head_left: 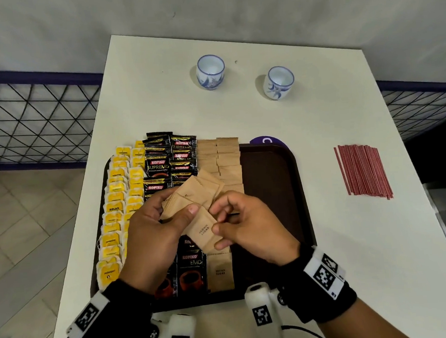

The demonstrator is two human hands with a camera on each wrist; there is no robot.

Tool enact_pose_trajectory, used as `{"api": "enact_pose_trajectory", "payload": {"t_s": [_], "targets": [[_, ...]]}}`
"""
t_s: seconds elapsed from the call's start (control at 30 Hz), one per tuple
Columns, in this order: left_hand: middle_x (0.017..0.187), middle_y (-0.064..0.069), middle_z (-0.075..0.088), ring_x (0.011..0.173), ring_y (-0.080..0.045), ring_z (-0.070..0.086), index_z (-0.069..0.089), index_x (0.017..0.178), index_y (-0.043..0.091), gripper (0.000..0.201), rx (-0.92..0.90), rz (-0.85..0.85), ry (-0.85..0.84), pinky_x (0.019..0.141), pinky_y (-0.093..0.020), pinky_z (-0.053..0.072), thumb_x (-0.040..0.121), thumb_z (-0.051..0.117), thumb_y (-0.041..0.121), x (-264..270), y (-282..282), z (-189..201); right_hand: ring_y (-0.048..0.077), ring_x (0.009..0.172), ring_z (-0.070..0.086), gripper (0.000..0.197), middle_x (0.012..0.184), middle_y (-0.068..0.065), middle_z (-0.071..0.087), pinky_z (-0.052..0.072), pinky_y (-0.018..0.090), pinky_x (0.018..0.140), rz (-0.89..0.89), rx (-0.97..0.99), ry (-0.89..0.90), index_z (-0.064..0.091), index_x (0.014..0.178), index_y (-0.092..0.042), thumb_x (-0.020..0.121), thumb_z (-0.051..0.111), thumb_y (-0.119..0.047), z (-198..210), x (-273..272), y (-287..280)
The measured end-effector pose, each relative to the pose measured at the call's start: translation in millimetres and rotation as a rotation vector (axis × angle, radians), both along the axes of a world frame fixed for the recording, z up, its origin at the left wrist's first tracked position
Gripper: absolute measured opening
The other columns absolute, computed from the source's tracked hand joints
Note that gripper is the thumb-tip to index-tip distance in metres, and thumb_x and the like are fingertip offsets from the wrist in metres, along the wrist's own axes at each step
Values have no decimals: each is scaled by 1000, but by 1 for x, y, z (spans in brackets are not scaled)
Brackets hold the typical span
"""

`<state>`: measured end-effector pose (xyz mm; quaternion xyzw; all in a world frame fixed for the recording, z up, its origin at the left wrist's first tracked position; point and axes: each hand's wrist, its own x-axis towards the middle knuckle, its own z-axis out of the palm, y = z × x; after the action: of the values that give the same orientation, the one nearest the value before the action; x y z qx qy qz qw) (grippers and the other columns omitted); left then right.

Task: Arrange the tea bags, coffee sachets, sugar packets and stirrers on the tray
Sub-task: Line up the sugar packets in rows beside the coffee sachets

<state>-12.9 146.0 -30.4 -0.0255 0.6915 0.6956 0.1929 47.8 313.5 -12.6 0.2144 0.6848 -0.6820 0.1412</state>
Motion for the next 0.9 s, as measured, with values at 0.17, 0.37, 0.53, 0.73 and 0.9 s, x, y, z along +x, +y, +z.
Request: {"api": "enact_pose_trajectory", "payload": {"t_s": [0.17,0.37,0.53,0.73,0.9], "targets": [[95,9,78,84,-6,74,71,105,29,35,8,-11,31,67,-19,58,85,76,1,3,6,3,17,71,67,6,92,9,56,63,39,62,-55,-27,-62,67,93,-4,89,71,-2,4,0,-6],[99,6,79,88,-10,75,71,109,26,33,37,40,25,70,-21,59,85,76,4,5,8,4,21,71,64,9,83,10,64,63,42,68,-99,-17,-108,69,84,-10,87,73,-2,0,4,1],[100,11,78,91,-9,75,70,107,31,34,19,87,27,70,-17,58,84,77,7,-4,-7,6,17,67,64,10,78,12,73,52,24,58,-271,166,-154,72,83,-12,85,74,-2,-8,13,49],[105,6,78,95,-13,75,70,110,31,34,-29,68,-11,71,-19,58,85,76,10,2,-21,1,17,58,66,8,77,16,72,54,28,56,-308,204,-261,68,87,-4,88,69,3,-23,11,73],[106,2,78,97,-17,75,72,113,26,34,-49,51,-34,79,-31,57,84,77,8,8,-24,-3,16,54,65,7,71,14,69,52,27,55,-244,205,-282,67,88,-2,87,68,5,-26,1,67]]}}
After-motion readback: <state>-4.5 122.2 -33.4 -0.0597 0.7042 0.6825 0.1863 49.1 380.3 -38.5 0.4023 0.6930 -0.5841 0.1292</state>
